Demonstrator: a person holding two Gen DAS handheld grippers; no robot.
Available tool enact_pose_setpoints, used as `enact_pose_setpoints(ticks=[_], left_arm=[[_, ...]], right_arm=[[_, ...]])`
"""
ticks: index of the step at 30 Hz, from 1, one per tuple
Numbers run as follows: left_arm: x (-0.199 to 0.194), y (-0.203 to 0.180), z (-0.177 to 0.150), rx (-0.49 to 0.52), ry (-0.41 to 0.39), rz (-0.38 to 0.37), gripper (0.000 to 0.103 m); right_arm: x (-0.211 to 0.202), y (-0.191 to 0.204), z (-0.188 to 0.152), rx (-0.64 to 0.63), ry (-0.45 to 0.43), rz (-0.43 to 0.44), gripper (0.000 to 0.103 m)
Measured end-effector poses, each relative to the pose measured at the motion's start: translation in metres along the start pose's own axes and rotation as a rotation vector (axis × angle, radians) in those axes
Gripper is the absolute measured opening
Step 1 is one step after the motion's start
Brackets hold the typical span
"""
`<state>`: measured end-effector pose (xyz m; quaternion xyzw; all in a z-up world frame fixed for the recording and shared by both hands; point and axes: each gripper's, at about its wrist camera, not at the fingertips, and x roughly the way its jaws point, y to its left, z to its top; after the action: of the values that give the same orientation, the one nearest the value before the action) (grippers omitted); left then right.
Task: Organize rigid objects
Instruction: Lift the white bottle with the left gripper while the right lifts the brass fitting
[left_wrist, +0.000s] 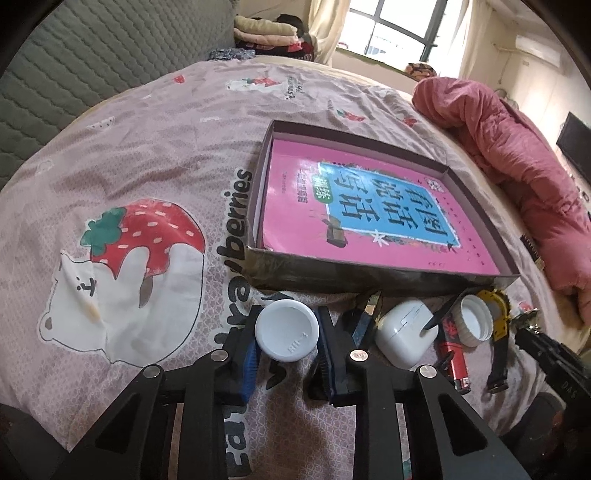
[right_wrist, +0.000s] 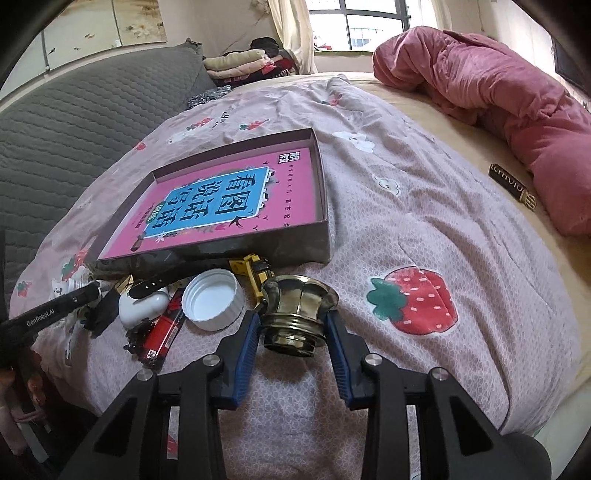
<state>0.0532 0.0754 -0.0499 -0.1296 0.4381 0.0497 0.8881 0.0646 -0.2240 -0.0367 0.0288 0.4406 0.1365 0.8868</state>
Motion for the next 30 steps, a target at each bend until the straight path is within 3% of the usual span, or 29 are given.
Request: enact_pose_setpoints(ticks=[7,30], left_arm=[[-0.010,0.001,0.001,-0.006,-0.030,-0.032,0.027],[-0.039,-0.015,-0.008,0.068,-0.101,-0.037,0.027]], right_arm=[[-0.005,0.004,0.000,-0.029,-0.019,-0.005,0.037],[-0.029,0.015,0.001,-0.087,-0.100,0.002,0.037]])
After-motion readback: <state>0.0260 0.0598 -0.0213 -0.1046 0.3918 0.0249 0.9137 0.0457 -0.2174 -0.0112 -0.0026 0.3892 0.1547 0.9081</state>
